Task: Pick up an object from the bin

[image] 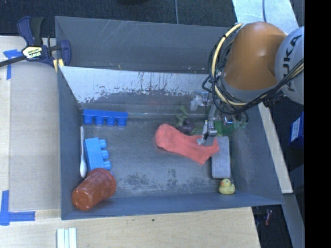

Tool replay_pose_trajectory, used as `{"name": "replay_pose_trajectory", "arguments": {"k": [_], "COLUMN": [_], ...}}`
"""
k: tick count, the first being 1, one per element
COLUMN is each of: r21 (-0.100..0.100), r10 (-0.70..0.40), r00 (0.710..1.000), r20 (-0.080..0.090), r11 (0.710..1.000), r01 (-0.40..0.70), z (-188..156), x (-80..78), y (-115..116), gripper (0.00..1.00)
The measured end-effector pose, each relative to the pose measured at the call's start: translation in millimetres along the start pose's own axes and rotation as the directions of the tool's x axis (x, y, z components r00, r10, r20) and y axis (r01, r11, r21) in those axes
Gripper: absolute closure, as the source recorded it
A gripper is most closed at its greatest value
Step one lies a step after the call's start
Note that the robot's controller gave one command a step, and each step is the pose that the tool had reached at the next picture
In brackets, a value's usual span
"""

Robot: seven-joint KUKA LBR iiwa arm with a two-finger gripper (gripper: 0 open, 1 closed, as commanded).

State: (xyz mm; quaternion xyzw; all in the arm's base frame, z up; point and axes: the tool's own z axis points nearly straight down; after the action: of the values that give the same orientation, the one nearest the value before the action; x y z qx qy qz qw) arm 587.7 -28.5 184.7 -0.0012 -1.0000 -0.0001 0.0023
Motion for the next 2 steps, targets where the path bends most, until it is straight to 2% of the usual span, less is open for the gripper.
{"name": "replay_pose_trajectory", "arguments": {"k": [1,2], "r21": [0.001,0.0], "r10": [-0.001,0.029], "r00": [1.0,0.999], "r20": [0.009,0.014], "r11": [1.0,1.0], "r01": [0.001,-0.029], "z": [-4.9,56.3], "x": [-1.6,12.1], "y": [0.0,16.6], "gripper": [0.0,0.0]}}
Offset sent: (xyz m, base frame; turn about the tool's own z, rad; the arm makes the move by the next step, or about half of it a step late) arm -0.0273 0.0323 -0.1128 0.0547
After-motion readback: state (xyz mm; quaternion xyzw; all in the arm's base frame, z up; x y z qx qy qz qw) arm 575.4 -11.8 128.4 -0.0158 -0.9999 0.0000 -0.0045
